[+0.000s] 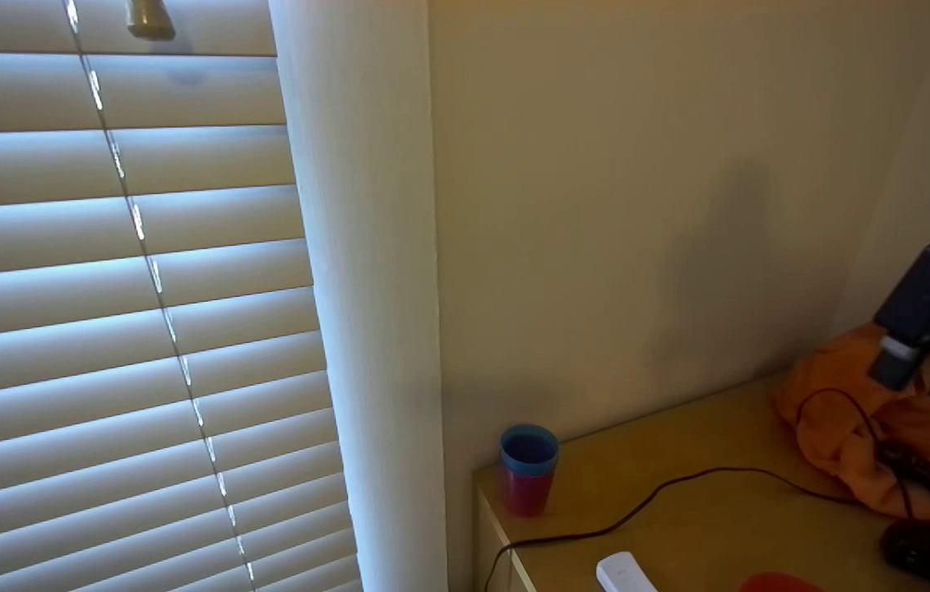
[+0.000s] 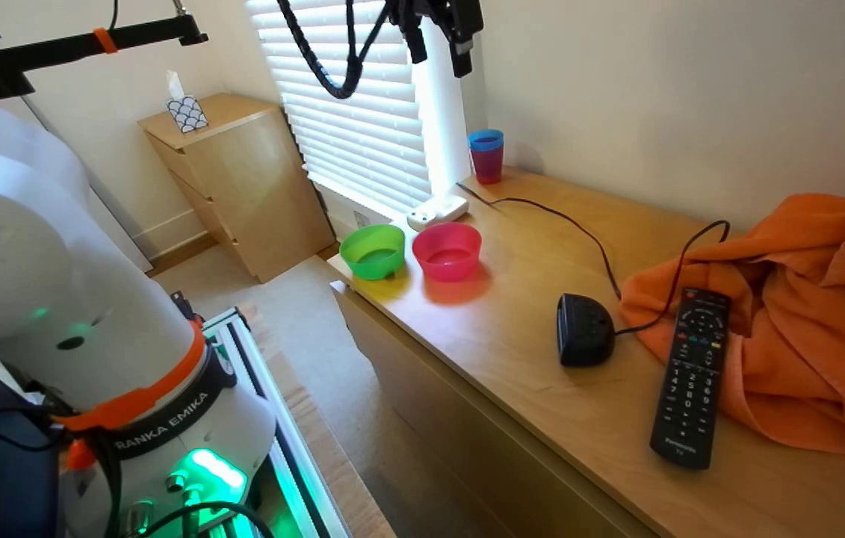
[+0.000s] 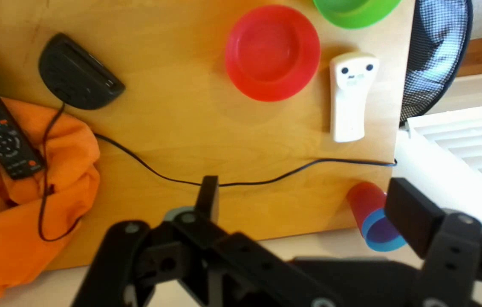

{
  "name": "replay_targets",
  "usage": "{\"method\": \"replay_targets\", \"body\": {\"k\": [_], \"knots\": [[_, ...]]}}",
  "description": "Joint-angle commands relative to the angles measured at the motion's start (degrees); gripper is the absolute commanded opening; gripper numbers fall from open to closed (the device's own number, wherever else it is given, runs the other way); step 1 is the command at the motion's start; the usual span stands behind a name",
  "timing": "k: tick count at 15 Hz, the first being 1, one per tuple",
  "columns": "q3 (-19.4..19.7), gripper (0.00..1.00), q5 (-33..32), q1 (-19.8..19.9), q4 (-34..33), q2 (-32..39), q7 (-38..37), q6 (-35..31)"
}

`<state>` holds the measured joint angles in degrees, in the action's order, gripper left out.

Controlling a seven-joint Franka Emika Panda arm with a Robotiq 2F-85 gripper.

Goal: Place the stacked cups in the pink bowl

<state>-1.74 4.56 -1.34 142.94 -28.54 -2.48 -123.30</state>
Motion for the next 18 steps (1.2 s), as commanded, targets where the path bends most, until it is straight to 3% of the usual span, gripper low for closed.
{"method": "replay_targets", "body": {"k": [1,4,6,18], "knots": [[-2.3,1.0,2.6,-2.8,-5.3,10.6,-1.6,-5.1],[-4.1,1.0,1.8,-3.1,-9.7,16.9,-4.5,-5.1],[-3.9,1.0,1.6,-3.3,-7.7,14.8,-3.3,-5.6],[-4.0,1.0,2.3,-3.7,-12.5,20.2,-3.3,-4.9]]}}
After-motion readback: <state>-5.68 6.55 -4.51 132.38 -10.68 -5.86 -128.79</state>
